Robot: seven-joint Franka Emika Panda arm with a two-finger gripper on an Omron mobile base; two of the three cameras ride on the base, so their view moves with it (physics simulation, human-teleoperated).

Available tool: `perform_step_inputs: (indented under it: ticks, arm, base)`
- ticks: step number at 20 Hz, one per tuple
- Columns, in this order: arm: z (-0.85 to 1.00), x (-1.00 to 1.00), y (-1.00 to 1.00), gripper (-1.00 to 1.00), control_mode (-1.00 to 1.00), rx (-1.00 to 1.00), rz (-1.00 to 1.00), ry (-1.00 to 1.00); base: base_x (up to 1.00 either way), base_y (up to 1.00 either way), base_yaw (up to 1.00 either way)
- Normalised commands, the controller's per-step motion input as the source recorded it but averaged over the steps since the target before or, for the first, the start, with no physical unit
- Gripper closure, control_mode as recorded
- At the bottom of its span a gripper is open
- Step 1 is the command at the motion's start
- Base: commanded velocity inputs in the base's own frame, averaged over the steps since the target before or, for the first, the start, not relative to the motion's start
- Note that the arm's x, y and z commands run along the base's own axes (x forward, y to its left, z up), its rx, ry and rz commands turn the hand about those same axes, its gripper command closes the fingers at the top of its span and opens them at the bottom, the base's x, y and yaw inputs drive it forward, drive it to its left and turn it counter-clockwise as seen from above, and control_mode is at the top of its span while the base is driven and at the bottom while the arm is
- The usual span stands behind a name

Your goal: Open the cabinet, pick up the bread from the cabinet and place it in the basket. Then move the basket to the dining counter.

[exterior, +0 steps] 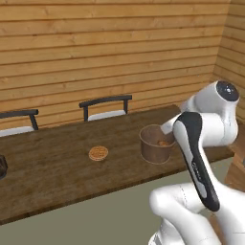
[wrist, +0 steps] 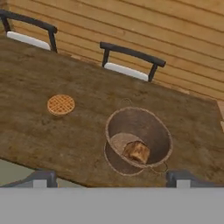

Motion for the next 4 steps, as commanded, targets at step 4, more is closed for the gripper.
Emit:
perform_step_inputs:
  ticks: [4]
  arm:
    - [0.88, -0.44, 0.17, -1.0, -1.0, 0.0, -0.06, -0.1]
  base:
    - [0.0, 0.0, 0.0]
